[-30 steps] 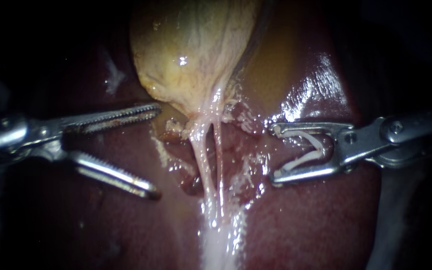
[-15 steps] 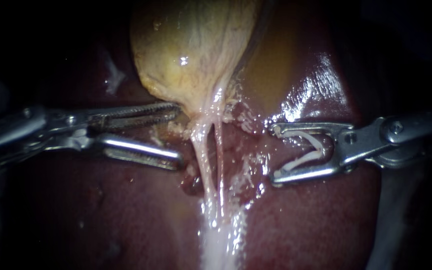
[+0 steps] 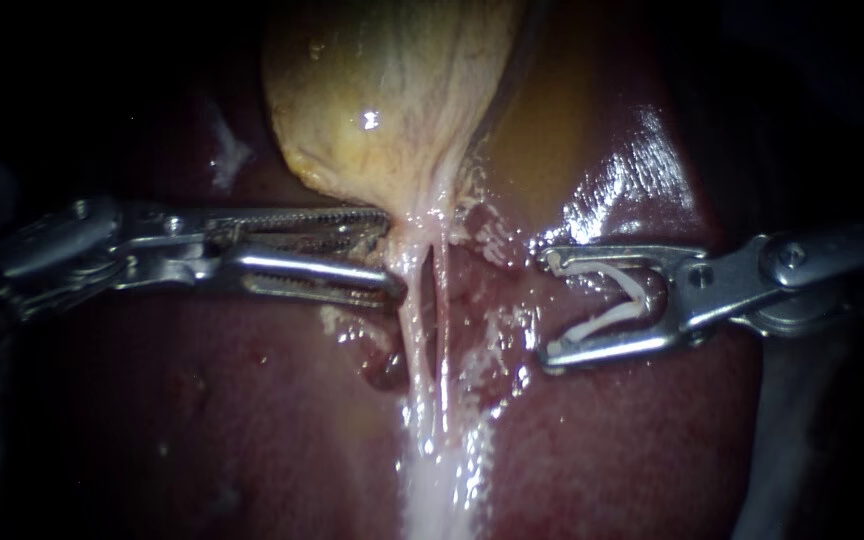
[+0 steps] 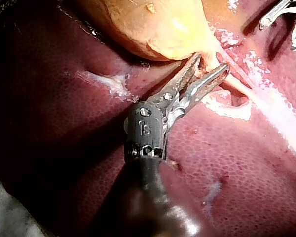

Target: Grabbing gallbladder

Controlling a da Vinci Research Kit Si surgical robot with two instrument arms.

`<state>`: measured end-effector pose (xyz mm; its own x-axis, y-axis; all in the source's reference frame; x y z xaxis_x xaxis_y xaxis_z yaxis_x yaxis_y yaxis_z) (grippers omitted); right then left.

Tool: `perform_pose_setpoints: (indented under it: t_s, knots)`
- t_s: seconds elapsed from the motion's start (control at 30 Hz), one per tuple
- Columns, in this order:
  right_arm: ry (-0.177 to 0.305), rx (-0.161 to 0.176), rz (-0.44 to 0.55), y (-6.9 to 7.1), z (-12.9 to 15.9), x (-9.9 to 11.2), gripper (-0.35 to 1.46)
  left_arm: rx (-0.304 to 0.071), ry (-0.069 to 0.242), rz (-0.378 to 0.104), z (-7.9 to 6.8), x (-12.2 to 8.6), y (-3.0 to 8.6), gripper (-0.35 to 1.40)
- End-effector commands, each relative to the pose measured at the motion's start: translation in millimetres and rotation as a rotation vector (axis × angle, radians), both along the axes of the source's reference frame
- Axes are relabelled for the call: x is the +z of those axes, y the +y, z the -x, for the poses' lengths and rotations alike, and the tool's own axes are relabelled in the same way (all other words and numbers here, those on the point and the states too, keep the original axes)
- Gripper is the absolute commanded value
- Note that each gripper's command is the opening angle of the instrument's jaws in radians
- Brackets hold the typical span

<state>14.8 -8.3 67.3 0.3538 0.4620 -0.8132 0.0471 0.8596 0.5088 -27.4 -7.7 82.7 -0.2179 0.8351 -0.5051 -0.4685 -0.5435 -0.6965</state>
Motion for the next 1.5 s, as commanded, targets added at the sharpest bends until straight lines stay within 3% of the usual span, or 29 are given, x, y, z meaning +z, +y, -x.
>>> perform_pose_setpoints:
  t_s: [0.03,0.13,0.2,0.53,0.83,1.13,1.5]
  knots:
    - [0.0,0.0,0.0,0.0,0.0,0.0,0.5,-0.004,0.001,-0.003,-0.1,-0.1,0.1,0.09]
    - [0.0,0.0,0.0,0.0,0.0,0.0,0.5,-0.021,0.003,-0.022,-0.1,-0.2,0.2,-0.11]
    - [0.0,0.0,0.0,0.0,0.0,0.0,0.5,-0.037,0.004,-0.041,-0.1,-0.3,0.2,-0.35]
    - [0.0,0.0,0.0,0.0,0.0,0.0,0.5,-0.055,0.029,-0.073,-0.7,-1.2,-0.4,-0.35]
    - [0.0,0.0,0.0,0.0,0.0,0.0,0.5,0.032,0.016,-0.127,-1.9,-3.7,-1.9,-0.35]
    - [0.0,0.0,0.0,0.0,0.0,0.0,0.5,0.053,-0.002,-0.15,-4.2,-6.9,-0.2,-0.35]
    - [0.0,0.0,0.0,0.1,0.0,0.0,0.5,0.034,-0.024,-0.154,-4.1,-9.8,0.8,-0.35]
